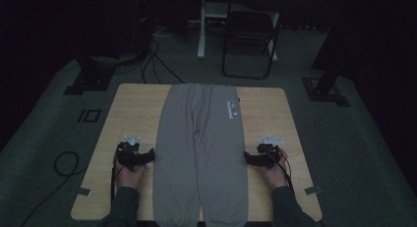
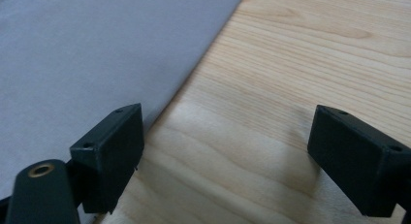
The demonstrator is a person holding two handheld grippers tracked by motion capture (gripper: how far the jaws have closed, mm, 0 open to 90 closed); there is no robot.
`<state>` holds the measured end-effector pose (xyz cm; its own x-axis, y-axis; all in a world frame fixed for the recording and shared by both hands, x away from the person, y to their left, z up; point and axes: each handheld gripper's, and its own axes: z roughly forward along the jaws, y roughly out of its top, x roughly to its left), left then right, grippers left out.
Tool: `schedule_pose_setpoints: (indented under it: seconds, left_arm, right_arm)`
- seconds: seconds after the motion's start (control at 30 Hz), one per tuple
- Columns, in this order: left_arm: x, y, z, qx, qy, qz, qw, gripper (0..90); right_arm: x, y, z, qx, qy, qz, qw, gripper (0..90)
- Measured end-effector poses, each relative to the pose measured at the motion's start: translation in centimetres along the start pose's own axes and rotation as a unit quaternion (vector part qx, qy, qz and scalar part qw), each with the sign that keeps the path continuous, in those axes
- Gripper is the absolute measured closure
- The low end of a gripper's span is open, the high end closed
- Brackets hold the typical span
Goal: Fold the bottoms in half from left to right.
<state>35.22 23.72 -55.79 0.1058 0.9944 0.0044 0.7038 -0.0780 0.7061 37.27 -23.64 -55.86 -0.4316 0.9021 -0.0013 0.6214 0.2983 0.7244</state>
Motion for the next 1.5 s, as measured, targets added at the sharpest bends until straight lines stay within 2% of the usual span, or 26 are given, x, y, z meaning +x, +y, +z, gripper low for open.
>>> schedule_pose_setpoints:
  seconds: [0.2, 0.23, 0.27, 0.3, 0.33, 0.37, 0.4, 0.43, 0.47, 0.5, 0.6, 0.63, 0.67, 0.7, 0.73, 0.83, 0.87, 0.9, 0.93, 1.0, 1.03, 1.1, 1.13, 1.23, 1.3, 1.5]
  left_arm:
    - [0.2, 0.1, -0.2, 0.001, -0.004, 0.003, 1.0000, 10.5]
    - [0.2, 0.1, -0.2, 0.002, -0.004, 0.004, 1.0000, 16.6]
    - [0.2, 0.1, -0.3, 0.002, -0.004, 0.004, 1.0000, 19.0]
    - [0.3, 0.2, -0.4, 0.002, -0.005, 0.004, 1.0000, 27.8]
    - [0.3, 0.1, -0.6, 0.002, -0.005, 0.005, 1.0000, 27.8]
    - [0.4, 0.1, -0.7, 0.002, -0.006, 0.005, 1.0000, 36.1]
    - [0.5, 0.1, -0.9, -0.003, -0.009, -0.009, 0.9999, 40.7]
    - [0.6, 0.1, -0.9, -0.007, -0.029, -0.025, 0.9993, 44.5]
    - [0.6, 0.1, -0.9, -0.007, -0.029, -0.025, 0.9993, 45.3]
    - [0.7, 0.2, -1.0, -0.012, -0.050, -0.038, 0.9980, 45.1]
    - [0.1, 0.8, -1.1, -0.017, -0.068, -0.030, 0.9971, 42.8]
    - [0.1, 0.8, -1.1, -0.017, -0.068, -0.030, 0.9971, 42.7]
    - [-0.2, 1.0, -1.1, -0.018, -0.075, -0.028, 0.9966, 42.7]
    - [-1.0, 1.4, -0.8, -0.018, -0.083, -0.024, 0.9960, 42.4]
    - [-1.3, 1.6, -0.5, -0.014, -0.087, -0.019, 0.9959, 42.3]
    - [-2.1, 1.9, 0.1, -0.008, -0.088, -0.013, 0.9960, 42.4]
    - [-2.7, 2.0, 0.8, 0.001, -0.090, -0.008, 0.9959, 42.8]
    - [-2.7, 2.0, 0.8, 0.001, -0.090, -0.008, 0.9959, 43.2]
    - [-3.2, 2.1, 0.9, 0.000, -0.081, -0.002, 0.9967, 43.7]
    - [-3.3, 2.2, 1.0, 0.001, -0.078, -0.002, 0.9969, 43.7]
    - [-3.5, 2.3, 1.0, 0.003, -0.074, 0.003, 0.9972, 45.8]
    - [-3.9, 2.3, 1.0, 0.008, -0.046, 0.035, 0.9983, 52.6]
    - [-3.8, 2.3, 0.9, 0.007, -0.050, 0.034, 0.9981, 56.2]
    - [-3.3, 2.2, 0.8, 0.006, -0.054, 0.023, 0.9983, 76.3]
    - [-2.3, 1.7, 0.5, 0.006, -0.073, 0.003, 0.9973, 84.0]
    - [-0.9, 0.9, -0.4, 0.008, -0.077, -0.001, 0.9970, 88.0]
  right_arm:
    - [0.1, 0.0, 0.0, -0.002, 0.006, -0.005, 1.0000, 14.1]
    - [0.1, 0.0, 0.0, -0.002, 0.005, -0.004, 1.0000, 15.1]
    - [0.1, 0.0, 0.0, -0.003, 0.004, -0.003, 1.0000, 15.8]
    - [0.1, 0.0, -0.1, -0.004, 0.004, -0.002, 1.0000, 16.6]
    - [0.1, 0.0, -0.1, -0.004, 0.004, -0.002, 1.0000, 16.6]
    - [0.1, 0.0, -0.1, -0.006, 0.006, -0.004, 1.0000, 20.7]
    - [0.2, 0.0, -0.1, -0.007, 0.006, -0.005, 0.9999, 22.8]
    - [0.2, 0.0, -0.2, -0.006, 0.004, -0.002, 1.0000, 25.8]
    - [0.3, 0.1, -0.3, -0.004, -0.001, 0.003, 1.0000, 29.9]
    - [0.3, 0.2, -0.4, 0.000, -0.005, 0.006, 1.0000, 32.1]
    - [0.9, 0.6, -0.8, -0.017, -0.015, 0.006, 0.9997, 36.6]
    - [0.9, 0.6, -0.8, -0.017, -0.015, 0.006, 0.9997, 36.6]
    - [1.1, 0.8, -1.0, -0.027, -0.012, 0.008, 0.9995, 37.7]
    - [1.6, 1.3, -1.4, -0.046, 0.003, 0.009, 0.9989, 40.3]
    - [2.0, 1.5, -1.3, -0.050, 0.006, 0.003, 0.9987, 41.3]
    - [2.7, 1.7, -1.0, -0.049, 0.009, -0.007, 0.9987, 44.9]
    - [3.2, 1.7, -0.3, -0.040, 0.015, -0.015, 0.9990, 49.2]
    - [3.4, 1.7, 0.1, -0.034, 0.015, -0.019, 0.9991, 51.1]
    - [3.6, 1.6, 0.4, -0.028, 0.014, -0.023, 0.9992, 52.2]
    - [3.7, 1.5, 0.7, -0.024, 0.010, -0.027, 0.9993, 52.4]
    - [3.7, 1.3, 0.9, -0.025, 0.012, -0.026, 0.9993, 54.2]
    - [3.6, 1.3, 1.0, -0.023, 0.020, -0.015, 0.9994, 56.0]
    - [3.5, 1.2, 0.9, -0.025, 0.021, -0.014, 0.9994, 56.7]
    - [3.6, 1.0, 0.8, -0.026, 0.020, -0.012, 0.9994, 57.3]
    - [3.7, 0.8, 0.6, -0.027, 0.019, -0.011, 0.9994, 57.7]
    - [3.9, 0.5, 0.3, -0.028, 0.020, -0.010, 0.9994, 57.9]
